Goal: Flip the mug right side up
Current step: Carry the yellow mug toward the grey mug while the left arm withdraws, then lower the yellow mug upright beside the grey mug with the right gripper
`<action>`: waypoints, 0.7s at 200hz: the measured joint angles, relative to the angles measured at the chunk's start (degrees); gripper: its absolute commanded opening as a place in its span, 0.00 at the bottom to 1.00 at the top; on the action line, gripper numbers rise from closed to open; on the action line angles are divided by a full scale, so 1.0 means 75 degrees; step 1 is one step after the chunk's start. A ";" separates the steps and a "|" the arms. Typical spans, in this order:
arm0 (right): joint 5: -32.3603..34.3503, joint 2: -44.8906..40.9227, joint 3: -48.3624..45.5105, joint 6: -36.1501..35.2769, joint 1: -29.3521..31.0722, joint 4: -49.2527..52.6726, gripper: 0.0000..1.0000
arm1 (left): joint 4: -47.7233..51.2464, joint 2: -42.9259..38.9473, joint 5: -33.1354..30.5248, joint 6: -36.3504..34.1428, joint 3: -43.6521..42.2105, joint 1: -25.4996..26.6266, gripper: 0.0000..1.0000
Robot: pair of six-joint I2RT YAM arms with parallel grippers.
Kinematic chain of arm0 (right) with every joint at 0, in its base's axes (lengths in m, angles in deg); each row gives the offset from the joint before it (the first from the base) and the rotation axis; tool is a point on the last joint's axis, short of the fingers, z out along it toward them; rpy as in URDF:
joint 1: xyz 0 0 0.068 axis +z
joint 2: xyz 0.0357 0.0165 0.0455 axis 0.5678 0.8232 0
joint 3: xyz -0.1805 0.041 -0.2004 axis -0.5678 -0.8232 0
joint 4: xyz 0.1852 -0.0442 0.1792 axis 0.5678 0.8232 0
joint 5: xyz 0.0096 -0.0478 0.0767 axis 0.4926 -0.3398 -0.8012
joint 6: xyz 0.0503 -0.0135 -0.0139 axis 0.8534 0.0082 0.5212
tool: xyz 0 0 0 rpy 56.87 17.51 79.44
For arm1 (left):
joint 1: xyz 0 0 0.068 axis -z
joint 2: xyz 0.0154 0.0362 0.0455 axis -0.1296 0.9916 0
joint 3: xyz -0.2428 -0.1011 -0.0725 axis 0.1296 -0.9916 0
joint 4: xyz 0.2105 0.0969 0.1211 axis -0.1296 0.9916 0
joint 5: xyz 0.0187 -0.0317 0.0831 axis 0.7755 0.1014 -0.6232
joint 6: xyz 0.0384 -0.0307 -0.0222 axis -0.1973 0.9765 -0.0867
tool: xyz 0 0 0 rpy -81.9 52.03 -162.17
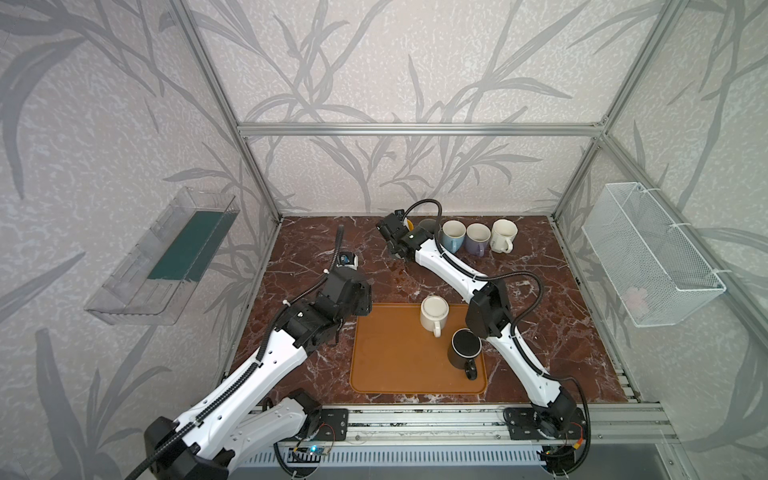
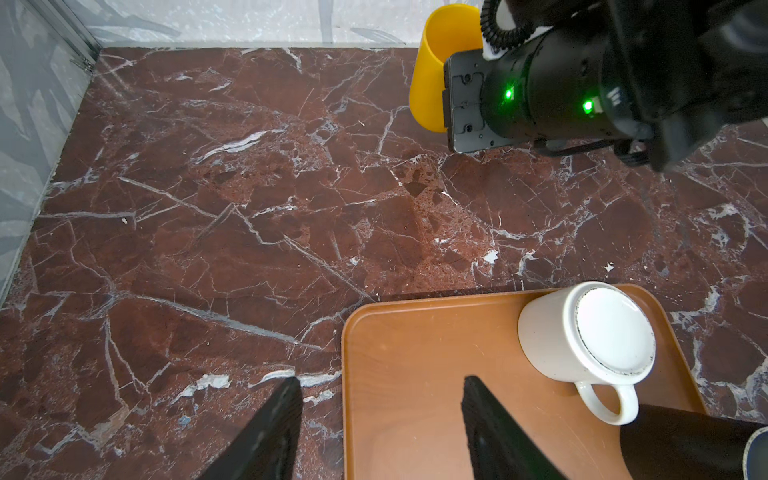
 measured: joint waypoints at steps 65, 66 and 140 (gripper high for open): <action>-0.0210 0.0300 0.0006 0.0370 -0.0251 -0.0029 0.00 | 0.0035 -0.0055 0.0009 0.0052 -0.0090 0.0023 0.64; -0.0216 0.0303 0.0006 0.0382 -0.0256 -0.0032 0.00 | 0.0035 -0.0055 0.0009 0.0052 -0.0090 0.0023 0.64; -0.0335 0.0705 0.0356 0.0629 -0.0309 -0.0169 0.00 | 0.0035 -0.0055 0.0044 0.0064 -0.0093 0.0023 0.63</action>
